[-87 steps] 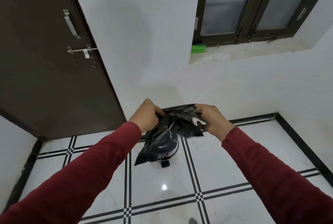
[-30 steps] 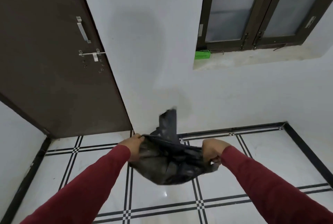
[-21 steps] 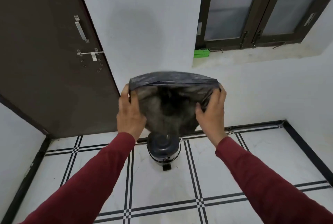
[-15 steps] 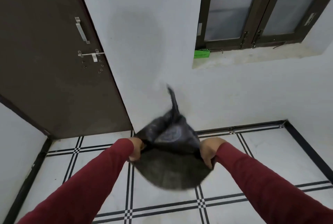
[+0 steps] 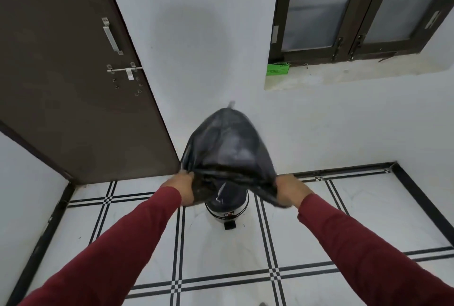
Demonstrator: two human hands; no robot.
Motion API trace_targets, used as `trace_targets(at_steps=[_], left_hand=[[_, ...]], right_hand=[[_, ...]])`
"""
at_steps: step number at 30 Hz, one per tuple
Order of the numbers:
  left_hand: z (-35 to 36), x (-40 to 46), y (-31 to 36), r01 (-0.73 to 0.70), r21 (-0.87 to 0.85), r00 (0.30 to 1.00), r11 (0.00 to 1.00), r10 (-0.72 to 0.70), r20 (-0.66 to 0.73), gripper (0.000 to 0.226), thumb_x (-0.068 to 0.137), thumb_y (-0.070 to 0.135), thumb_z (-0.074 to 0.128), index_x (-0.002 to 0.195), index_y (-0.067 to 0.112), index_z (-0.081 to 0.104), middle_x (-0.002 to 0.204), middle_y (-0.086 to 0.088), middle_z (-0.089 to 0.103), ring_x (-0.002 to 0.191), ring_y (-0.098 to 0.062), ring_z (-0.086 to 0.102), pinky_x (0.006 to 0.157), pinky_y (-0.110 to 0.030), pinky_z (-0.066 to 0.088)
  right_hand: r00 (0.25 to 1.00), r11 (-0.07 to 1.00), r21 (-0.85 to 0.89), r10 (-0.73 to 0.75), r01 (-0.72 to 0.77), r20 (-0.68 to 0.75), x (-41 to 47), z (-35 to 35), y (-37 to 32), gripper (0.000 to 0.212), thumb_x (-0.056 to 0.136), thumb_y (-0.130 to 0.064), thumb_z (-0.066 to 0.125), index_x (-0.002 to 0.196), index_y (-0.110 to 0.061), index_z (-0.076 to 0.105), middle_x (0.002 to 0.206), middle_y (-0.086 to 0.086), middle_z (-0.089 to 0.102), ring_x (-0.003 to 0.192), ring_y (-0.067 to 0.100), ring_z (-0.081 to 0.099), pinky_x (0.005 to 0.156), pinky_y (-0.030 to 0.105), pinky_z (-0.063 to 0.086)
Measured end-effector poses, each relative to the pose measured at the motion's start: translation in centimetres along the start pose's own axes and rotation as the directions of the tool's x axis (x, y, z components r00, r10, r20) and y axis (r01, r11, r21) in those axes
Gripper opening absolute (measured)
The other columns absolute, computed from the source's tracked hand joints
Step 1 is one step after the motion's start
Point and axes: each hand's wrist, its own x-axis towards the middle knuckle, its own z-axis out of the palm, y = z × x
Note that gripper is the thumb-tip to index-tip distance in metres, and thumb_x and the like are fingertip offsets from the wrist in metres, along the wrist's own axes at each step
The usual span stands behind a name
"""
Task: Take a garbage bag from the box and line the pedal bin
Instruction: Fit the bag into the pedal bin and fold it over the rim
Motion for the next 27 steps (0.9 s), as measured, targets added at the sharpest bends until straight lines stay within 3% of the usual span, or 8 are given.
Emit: trace_targets(at_steps=[1,3,7,13,17,22,24,27], left_hand=[[0.7,-0.1,-0.6,0.001,0.023,0.993,1.0,-0.004,0.118,0.065,0.084,0.026,0.063,0.146,0.018,0.045,0.149,-0.008,0.044,0.13,-0.031,0.054,0.106,-0.039,0.049],[1.7,-0.1,-1.3,-0.001,-0.052,0.993,0.999,0.007,0.12,0.073,0.081,0.019,0.062,0.151,0.019,0.042,0.152,-0.005,0.043,0.135,-0.027,0.05,0.109,-0.034,0.045],[0.4,0.6,-0.7,-0.019,-0.344,0.993,0.939,-0.023,-0.116,0.078,0.08,0.003,0.063,0.154,0.012,0.042,0.148,-0.007,0.046,0.136,-0.029,0.049,0.11,-0.026,0.037],[-1.4,1.6,0.7,-0.022,-0.376,0.957,0.926,-0.089,-0.277,0.069,0.082,0.012,0.069,0.147,0.011,0.044,0.154,-0.009,0.036,0.121,-0.039,0.058,0.105,-0.036,0.047],[-1.1,3.2,-0.3,0.024,-0.42,0.966,0.907,-0.128,-0.223,0.068,0.085,0.009,0.069,0.148,0.009,0.046,0.151,-0.014,0.04,0.122,-0.039,0.058,0.107,-0.037,0.047],[-1.0,6.6,-3.6,0.137,-0.668,0.943,0.732,-0.303,-0.14,0.041,0.08,-0.009,0.055,0.103,0.014,0.08,0.109,-0.011,0.076,0.101,-0.024,0.069,0.092,-0.025,0.053],[-0.7,7.6,-4.4,0.172,-0.733,0.942,0.658,-0.328,-0.074,0.036,0.082,-0.002,0.056,0.102,0.016,0.079,0.108,-0.012,0.077,0.097,-0.027,0.07,0.089,-0.028,0.056],[-0.7,9.3,-6.0,0.168,-0.756,0.965,0.632,-0.262,-0.005,0.041,0.075,0.018,0.073,0.114,0.018,0.062,0.119,-0.01,0.059,0.09,-0.035,0.07,0.065,-0.04,0.063]], right_hand=[[0.977,0.997,-0.061,0.051,-0.039,0.209,0.0,0.5,0.5,0.039,0.087,-0.016,0.059,0.125,-0.011,0.067,0.126,0.013,0.069,0.103,0.031,0.07,0.075,0.032,0.057],[0.953,0.995,-0.005,0.093,-0.095,0.288,0.0,0.5,0.9,0.036,0.085,-0.01,0.057,0.117,-0.011,0.074,0.12,0.011,0.073,0.101,0.028,0.071,0.076,0.031,0.058],[0.986,0.918,0.376,0.159,-0.126,-0.056,1.7,-0.9,1.4,0.036,0.083,-0.003,0.059,0.112,-0.013,0.078,0.115,0.012,0.074,0.106,0.03,0.069,0.081,0.021,0.046],[0.958,0.779,0.619,0.245,-0.103,-0.15,4.3,-2.4,0.7,0.044,0.082,0.001,0.053,0.118,-0.015,0.075,0.119,0.009,0.073,0.114,0.028,0.065,0.098,0.029,0.05],[0.909,0.445,0.882,0.415,-0.152,-0.052,6.5,-2.3,-1.2,0.038,0.085,0.004,0.045,0.085,-0.014,0.079,0.092,0.007,0.075,0.073,0.017,0.065,0.057,0.016,0.052],[0.91,0.06,0.974,0.372,-0.219,0.182,11.0,-2.5,-3.4,0.018,0.072,-0.007,0.059,0.071,-0.01,0.077,0.081,0.012,0.07,0.078,0.031,0.065,0.071,0.043,0.055],[0.945,0.149,0.968,0.29,-0.202,0.152,11.3,-2.7,-3.8,0.017,0.059,-0.013,0.073,0.075,-0.009,0.068,0.076,0.015,0.057,0.069,0.029,0.054,0.059,0.036,0.044],[0.98,0.626,0.766,0.195,-0.146,0.028,13.2,-1.7,-4.2,0.055,0.056,-0.012,0.084,0.108,-0.013,0.066,0.11,0.009,0.053,0.075,0.019,0.062,0.059,0.017,0.049]])
